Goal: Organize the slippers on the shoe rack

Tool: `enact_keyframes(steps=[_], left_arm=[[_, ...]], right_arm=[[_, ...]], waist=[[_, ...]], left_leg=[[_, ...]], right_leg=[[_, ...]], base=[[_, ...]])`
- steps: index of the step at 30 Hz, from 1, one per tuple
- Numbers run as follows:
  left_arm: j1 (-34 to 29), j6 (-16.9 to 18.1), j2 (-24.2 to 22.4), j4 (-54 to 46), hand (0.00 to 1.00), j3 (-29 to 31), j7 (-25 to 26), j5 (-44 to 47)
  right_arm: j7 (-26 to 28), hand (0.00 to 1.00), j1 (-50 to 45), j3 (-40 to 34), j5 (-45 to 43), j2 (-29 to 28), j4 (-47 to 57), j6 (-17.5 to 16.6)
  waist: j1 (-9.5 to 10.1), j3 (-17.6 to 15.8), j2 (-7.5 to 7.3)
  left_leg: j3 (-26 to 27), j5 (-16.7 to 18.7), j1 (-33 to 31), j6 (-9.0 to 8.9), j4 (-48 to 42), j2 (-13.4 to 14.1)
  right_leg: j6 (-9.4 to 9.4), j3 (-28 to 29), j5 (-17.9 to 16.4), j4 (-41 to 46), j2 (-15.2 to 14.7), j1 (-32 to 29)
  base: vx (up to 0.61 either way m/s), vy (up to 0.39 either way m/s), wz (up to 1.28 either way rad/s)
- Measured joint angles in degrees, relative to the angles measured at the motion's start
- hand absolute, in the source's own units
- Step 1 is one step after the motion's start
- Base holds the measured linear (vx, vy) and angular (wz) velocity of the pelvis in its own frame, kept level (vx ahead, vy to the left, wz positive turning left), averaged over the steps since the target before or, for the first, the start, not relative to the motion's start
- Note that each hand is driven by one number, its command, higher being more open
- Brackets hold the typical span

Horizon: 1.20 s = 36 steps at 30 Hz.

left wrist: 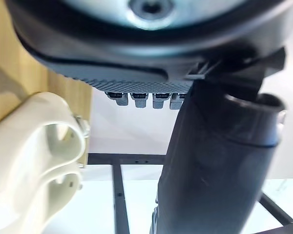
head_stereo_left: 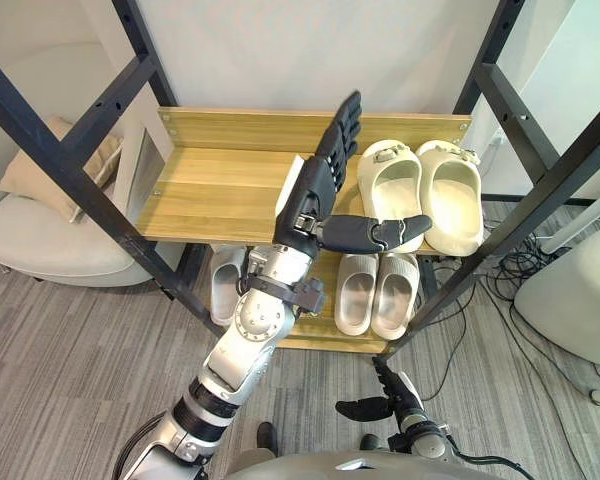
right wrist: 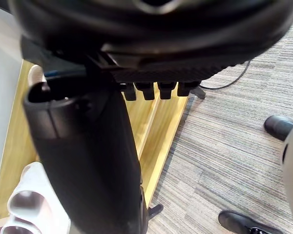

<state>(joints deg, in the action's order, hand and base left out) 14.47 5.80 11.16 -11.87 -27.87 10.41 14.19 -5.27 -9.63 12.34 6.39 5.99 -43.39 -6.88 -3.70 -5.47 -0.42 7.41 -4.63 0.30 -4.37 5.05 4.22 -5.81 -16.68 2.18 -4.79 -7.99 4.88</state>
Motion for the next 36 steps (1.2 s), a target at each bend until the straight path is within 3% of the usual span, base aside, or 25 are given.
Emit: enact_keyframes(steps=[6, 7, 8, 14, 16, 19, 21, 23, 26, 36], left_arm=[[-4.34, 3.11, 0.01, -10.62, 1.0, 2.21, -1.41, 3.79], [-9.23, 4.14, 0.02, -15.25, 1.0, 1.46, -4.03, 12.54], [-9.95, 4.28, 0.1, -16.16, 1.0, 0.33, -4.96, 14.95], [-13.65, 4.95, 0.99, -16.51, 1.0, -6.32, -8.65, 19.67], [-16.47, 5.32, 0.89, -14.53, 1.0, -10.55, -10.82, 21.9], [-19.53, -0.28, 1.95, -1.43, 1.0, -18.73, -17.24, 25.44], [-21.39, -2.89, 2.73, 5.73, 1.0, -20.7, -18.08, 25.32], [-24.17, -4.66, 2.96, 13.34, 1.0, -20.59, -18.34, 24.4], [-26.86, -4.68, 3.13, 18.04, 1.0, -19.55, -18.35, 21.43], [-27.72, -4.22, 2.99, 27.7, 1.0, -11.9, -18.22, 9.64]], right_arm=[[0.4, 1.0, -0.1, 0.07, -0.03, 0.32, -0.26, -0.01], [0.9, 1.0, -0.11, 0.12, -1.92, 0.9, -1.5, -0.39], [0.94, 1.0, -0.1, 0.13, -1.95, 0.96, -1.89, -0.39], [0.99, 1.0, 0.04, 0.28, -1.96, 1.12, -2.43, -0.43], [1.01, 1.0, 0.03, 0.31, -1.95, 1.17, -2.52, -0.42], [1.0, 1.0, 0.16, 0.95, -1.88, 1.17, -2.78, -0.39], [1.03, 1.0, 0.37, 2.07, -1.85, 1.24, -2.71, -0.59], [0.9, 1.0, 0.5, 2.32, -1.95, 1.31, -2.82, -0.64], [0.83, 1.0, 0.58, 2.33, -1.93, 1.15, -3.36, -0.64], [0.03, 1.0, 0.74, 2.29, -1.89, 0.17, -4.31, -0.61]], waist=[[0.78, 0.33, 0.55], [2.0, 0.56, 1.22], [2.51, 0.57, 1.22], [3.26, 0.73, 1.26], [3.34, 0.81, 1.18], [3.38, 0.83, 1.15], [3.07, 0.97, 1.28], [3.01, 0.94, 1.25], [3.37, 0.94, 0.99], [3.34, 1.06, -0.53]], left_leg=[[-0.89, -0.04, 0.03, 0.06, 0.02, -0.22], [-3.01, -0.26, 0.48, 0.3, 0.3, -0.4], [-3.39, -0.3, 0.36, 0.31, 0.3, -0.45], [-3.66, -0.37, 0.09, 0.32, 0.01, -0.64], [-4.04, -0.37, 0.08, 0.32, 0.0, -0.68], [-5.35, -0.49, 0.9, 0.33, 0.02, -0.84], [-5.3, -0.49, 1.4, 0.33, 0.29, -0.61], [-5.35, -0.59, 1.61, 0.18, 0.31, -0.21], [-5.54, -0.63, 1.68, 0.11, 0.32, -0.01], [-5.23, -0.33, 1.62, -0.15, 0.3, -0.1]], right_leg=[[0.03, -0.7, -0.28, 0.3, -0.15, 0.45], [0.09, -2.6, -1.84, 2.03, -0.39, 1.26], [0.01, -3.13, -1.89, 2.03, -0.4, 1.37], [-0.1, -3.39, -1.95, 2.04, -0.52, 1.47], [-0.13, -3.73, -2.0, 2.03, -0.53, 1.71], [0.29, -5.39, -2.52, 2.05, -0.43, 3.28], [0.23, -5.22, -2.78, 2.37, -0.31, 3.35], [0.57, -5.28, -3.43, 3.17, -0.06, 3.27], [0.57, -5.47, -3.71, 3.48, 0.08, 3.31], [0.01, -5.27, -3.36, 2.54, 0.12, 3.53]], base=[[-0.01, 0.003, 0.12], [-0.06, 0.021, 0.48], [-0.06, 0.022, 0.48], [0.01, 0.003, 0.04], [0.02, 0.005, 0.12], [-0.01, -0.001, 0.22], [-0.05, 0.0, -0.03], [-0.06, -0.007, -0.01], [-0.03, -0.008, 0.04], [0.0, 0.0, 0.0]])
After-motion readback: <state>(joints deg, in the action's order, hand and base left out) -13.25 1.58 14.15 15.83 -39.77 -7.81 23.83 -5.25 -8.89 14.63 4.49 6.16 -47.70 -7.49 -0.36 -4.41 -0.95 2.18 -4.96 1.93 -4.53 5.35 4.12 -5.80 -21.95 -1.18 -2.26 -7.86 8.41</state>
